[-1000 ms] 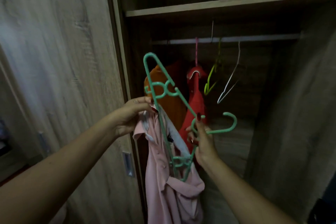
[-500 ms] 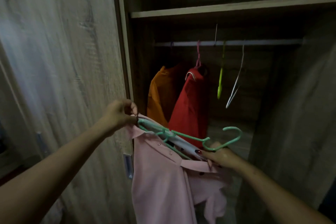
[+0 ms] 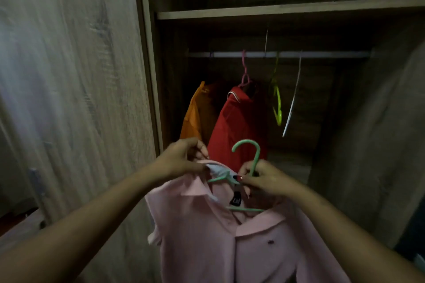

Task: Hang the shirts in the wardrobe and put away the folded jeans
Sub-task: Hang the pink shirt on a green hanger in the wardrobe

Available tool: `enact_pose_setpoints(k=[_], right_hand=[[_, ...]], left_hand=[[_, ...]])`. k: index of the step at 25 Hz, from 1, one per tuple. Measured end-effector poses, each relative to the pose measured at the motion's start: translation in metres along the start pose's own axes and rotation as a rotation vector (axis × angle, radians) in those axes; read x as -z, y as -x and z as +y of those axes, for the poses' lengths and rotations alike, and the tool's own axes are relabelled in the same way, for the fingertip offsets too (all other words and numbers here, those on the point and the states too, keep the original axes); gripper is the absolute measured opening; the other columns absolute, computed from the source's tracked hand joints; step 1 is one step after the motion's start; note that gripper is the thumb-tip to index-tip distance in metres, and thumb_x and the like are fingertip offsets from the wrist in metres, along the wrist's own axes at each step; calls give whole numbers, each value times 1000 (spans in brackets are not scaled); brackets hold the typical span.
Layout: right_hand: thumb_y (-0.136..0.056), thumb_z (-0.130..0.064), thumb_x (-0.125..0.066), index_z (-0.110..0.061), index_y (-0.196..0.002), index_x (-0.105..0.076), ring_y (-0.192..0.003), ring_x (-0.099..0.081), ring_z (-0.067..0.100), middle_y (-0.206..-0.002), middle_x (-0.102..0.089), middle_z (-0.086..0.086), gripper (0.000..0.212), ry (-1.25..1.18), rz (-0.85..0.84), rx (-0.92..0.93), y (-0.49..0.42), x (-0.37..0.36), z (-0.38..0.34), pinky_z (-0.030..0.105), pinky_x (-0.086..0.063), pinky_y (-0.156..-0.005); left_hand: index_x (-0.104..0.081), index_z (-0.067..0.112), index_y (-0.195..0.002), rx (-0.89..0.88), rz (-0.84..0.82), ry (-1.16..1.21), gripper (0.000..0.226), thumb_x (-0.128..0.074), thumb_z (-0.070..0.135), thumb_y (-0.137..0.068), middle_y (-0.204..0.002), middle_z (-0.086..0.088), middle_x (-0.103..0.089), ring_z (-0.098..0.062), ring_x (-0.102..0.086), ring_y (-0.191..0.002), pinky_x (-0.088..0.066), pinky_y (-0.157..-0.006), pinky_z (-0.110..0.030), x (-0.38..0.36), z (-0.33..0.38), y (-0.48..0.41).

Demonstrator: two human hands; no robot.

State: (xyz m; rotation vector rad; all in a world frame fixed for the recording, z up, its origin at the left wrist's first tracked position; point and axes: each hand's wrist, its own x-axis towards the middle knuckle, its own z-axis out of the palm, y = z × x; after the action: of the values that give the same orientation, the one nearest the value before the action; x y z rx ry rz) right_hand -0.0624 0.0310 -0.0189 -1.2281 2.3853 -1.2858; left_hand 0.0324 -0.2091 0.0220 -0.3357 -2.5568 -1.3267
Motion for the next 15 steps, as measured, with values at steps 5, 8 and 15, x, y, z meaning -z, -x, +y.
enact_pose_setpoints(k=[5, 8, 15], right_hand=[[-91, -8, -57, -14, -78, -59, -48, -53, 2, -58, -66, 2, 15, -111, 109, 53, 6, 25, -21, 14, -38, -48], [-94, -5, -52, -11, -79, -56, -53, -58, 1, -64, -65, 11, 16, -61, 88, 58, 13, 33, -24, 12, -42, -53], [-93, -9, -55, -18, -74, -56, -55, -59, -2, -67, -68, 6, 21, 91, 43, -7, 38, 53, -7, 18, -45, -56]], left_hand=[[-62, 20, -97, -97, -90, -405, 55, -42, 68, -79, -86, 4, -67, -9, -61, -79, -45, -66, -19, -5, -37, 6], [-70, 15, -97, -146, -46, -485, 76, -29, 76, -78, -88, 0, -72, -10, -64, -80, -49, -70, -26, -8, -54, 7], [-71, 18, -106, -414, 279, -379, 60, -33, 61, -91, -93, 34, -65, 9, -64, -86, -53, -72, -17, -24, -52, 12]])
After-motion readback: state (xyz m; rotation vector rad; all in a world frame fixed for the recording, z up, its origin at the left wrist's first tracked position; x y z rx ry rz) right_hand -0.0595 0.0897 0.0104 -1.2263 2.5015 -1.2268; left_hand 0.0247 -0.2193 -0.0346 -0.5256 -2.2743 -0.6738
